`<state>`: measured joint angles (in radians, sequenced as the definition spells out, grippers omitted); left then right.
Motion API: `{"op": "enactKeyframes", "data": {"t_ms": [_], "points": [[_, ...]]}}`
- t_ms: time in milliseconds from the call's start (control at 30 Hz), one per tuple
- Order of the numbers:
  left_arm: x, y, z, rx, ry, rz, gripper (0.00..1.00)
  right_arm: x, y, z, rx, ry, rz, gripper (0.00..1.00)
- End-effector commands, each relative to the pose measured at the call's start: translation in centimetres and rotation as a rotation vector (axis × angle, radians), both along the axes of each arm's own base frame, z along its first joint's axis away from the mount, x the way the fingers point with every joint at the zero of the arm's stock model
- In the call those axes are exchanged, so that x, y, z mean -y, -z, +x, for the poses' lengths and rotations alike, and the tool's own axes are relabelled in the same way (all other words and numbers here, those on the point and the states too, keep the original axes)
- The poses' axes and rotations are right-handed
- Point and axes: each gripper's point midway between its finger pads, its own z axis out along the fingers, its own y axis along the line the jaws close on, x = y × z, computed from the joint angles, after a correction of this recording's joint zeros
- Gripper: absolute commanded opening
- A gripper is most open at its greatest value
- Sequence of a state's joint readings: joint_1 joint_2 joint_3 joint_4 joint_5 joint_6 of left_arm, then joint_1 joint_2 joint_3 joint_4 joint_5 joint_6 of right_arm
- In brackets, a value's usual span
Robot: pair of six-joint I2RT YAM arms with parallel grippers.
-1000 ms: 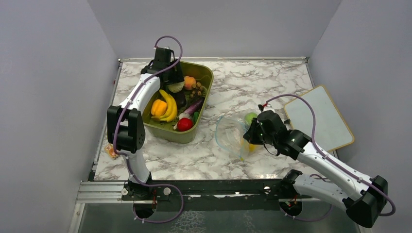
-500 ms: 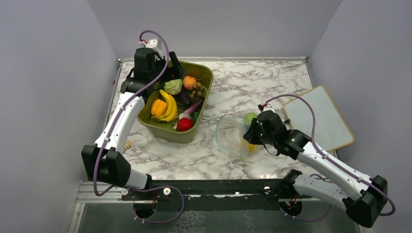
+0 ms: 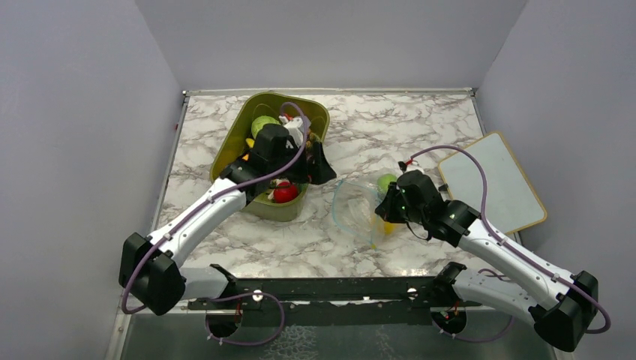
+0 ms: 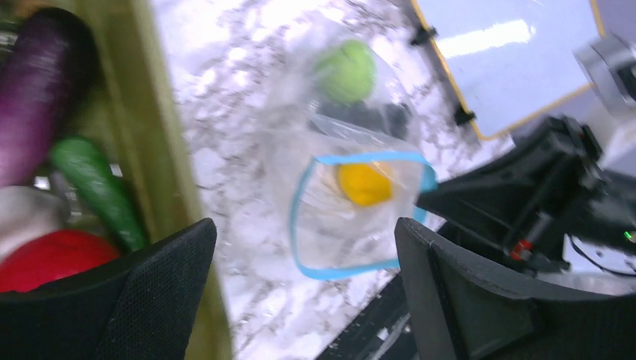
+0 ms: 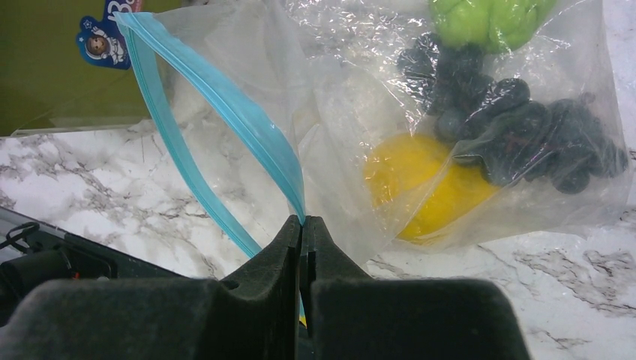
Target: Open the zip-top bag and remove the fake food
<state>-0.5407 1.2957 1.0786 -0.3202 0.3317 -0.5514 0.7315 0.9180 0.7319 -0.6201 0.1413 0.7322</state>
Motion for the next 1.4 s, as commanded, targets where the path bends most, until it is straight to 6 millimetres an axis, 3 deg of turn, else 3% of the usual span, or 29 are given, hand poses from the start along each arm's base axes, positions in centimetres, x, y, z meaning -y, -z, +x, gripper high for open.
{"op": "enactKeyframes", "data": {"t_ms": [0, 200, 500, 700, 867, 900, 967, 1033, 1100, 1133, 1267, 1367], "points": [[3.4, -1.0, -3.9, -0.007, 0.067, -0.092, 0.89, -0.9, -1.9, 0.6, 0.042, 0.007, 0.066, 0.02], [6.4, 1.8, -7.0, -0.07, 0.059, -0.092, 0.78, -1.6, -4.2, 0.7, 0.108, -0.017, 0.149, 0.01], [11.4, 4.0, -6.6, -0.139, -0.018, -0.064, 0.66, -1.7, -6.7, 0.3, 0.172, -0.034, 0.218, 0.01], [12.2, 7.7, -5.7, -0.198, -0.107, 0.011, 0.63, -2.2, -8.0, 0.1, 0.183, -0.054, 0.252, 0.01], [13.3, 9.3, -5.6, -0.21, -0.08, 0.007, 0.63, -2.1, -8.9, -0.3, 0.205, -0.056, 0.287, 0.01], [13.6, 9.5, -5.8, -0.215, -0.064, 0.004, 0.64, -2.1, -9.2, -0.3, 0.218, -0.066, 0.29, 0.03], [14.2, 10.0, -6.1, -0.225, -0.04, -0.004, 0.65, -2.0, -10.1, -0.4, 0.262, -0.097, 0.28, 0.15], [14.4, 10.3, -6.3, -0.23, -0.039, -0.008, 0.67, -1.2, -10.6, -0.2, 0.291, -0.084, 0.242, 0.21], [14.3, 10.3, -6.2, -0.225, -0.044, -0.012, 0.68, 0.4, -10.6, 0.4, 0.301, -0.012, 0.186, 0.42], [14.2, 10.4, -6.2, -0.219, -0.046, -0.011, 0.68, 1.2, -10.5, 0.7, 0.308, 0.018, 0.152, 0.46], [13.9, 10.6, -6.2, -0.212, -0.049, 0.003, 0.7, 5.1, -9.1, 1.7, 0.294, 0.181, -0.022, 0.45], [13.8, 10.7, -6.3, -0.213, -0.045, 0.003, 0.72, 6.2, -6.5, 2.1, 0.232, 0.25, -0.11, 0.44]]}}
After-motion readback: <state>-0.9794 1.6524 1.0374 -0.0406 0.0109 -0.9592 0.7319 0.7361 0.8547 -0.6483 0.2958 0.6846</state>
